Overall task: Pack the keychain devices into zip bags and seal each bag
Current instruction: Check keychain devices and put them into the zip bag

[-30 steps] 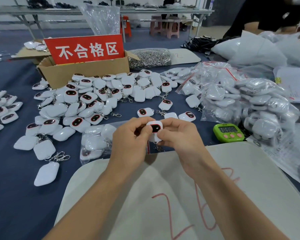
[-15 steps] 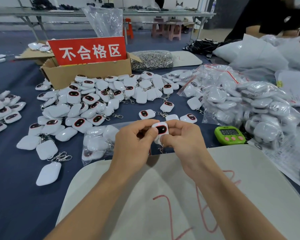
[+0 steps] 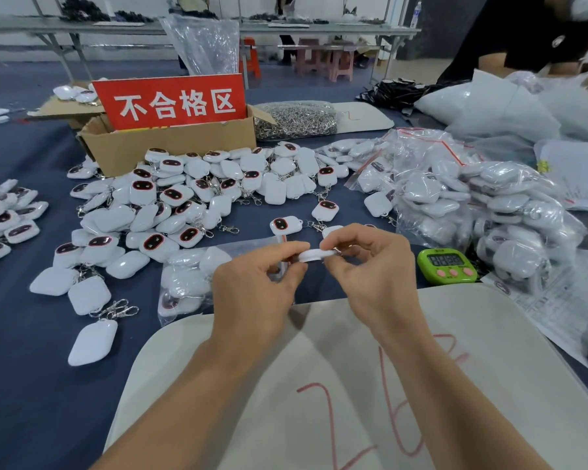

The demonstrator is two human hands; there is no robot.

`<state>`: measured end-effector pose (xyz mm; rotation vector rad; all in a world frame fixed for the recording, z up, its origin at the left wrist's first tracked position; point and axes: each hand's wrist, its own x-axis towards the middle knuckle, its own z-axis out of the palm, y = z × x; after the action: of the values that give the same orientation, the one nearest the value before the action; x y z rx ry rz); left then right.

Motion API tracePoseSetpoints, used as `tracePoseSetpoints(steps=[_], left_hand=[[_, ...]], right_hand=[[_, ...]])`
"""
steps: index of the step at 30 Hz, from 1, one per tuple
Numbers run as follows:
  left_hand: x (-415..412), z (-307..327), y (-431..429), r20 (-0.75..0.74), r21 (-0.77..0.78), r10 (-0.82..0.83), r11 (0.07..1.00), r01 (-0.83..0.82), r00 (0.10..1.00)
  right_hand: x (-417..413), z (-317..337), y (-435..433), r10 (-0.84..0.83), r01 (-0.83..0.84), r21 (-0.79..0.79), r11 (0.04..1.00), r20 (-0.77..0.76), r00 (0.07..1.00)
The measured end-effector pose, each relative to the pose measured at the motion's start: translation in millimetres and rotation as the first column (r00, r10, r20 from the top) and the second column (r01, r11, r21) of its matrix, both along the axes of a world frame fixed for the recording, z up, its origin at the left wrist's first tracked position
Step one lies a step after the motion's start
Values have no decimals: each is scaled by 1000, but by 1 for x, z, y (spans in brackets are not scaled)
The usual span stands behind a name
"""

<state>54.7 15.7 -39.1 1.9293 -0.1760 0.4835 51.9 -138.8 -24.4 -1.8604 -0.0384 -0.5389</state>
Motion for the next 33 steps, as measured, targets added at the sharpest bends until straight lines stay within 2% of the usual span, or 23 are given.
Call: tracePoseSetpoints(steps=[5,9,10,12,14,17,21,26,28,30,31,33], left_hand=[[0,7,-1,-28,-79,-83,994,80,996],[3,4,-1,-66,-211,-87,975,72,994],[3,4,-1,-74,-212,-84,975,67,994],[3,4,-1,-75,-188,-88,979,73,993],[2,6,0,-59,-157,-96,984,86,994],[4,7,3,-35,-134,-127,983,122,991],[5,6,6,-25,-113,-130,985,127,991],[0,7,3,12,18,-53,998,52,999],[-3,7,3,34,56,39,998,-41,999],[-3,7,3,28,240,187,952,-188,982],[-2,8,3,0,380,250,895,-231,968],[-1,7,1,-92,640,303,748,-177,949]], right_hand=[[2,2,-1,39,-36,91,995,-40,998],[-4,3,1,131,-132,-183,974,-20,991],[-4,2,2,133,-137,-198,971,-30,991],[-3,1,1,144,-154,-148,977,-74,987],[-1,4,1,244,-247,-2,969,-139,960],[1,8,-1,392,-363,191,912,-144,908],[-1,9,-2,385,-337,280,899,-139,912],[-3,10,0,333,-282,276,919,-161,929],[-2,9,1,272,-217,266,939,-188,944],[-1,8,-1,207,-146,268,952,-218,954],[-1,8,-1,175,-109,271,956,-232,957],[1,7,-3,116,-41,282,958,-254,960]])
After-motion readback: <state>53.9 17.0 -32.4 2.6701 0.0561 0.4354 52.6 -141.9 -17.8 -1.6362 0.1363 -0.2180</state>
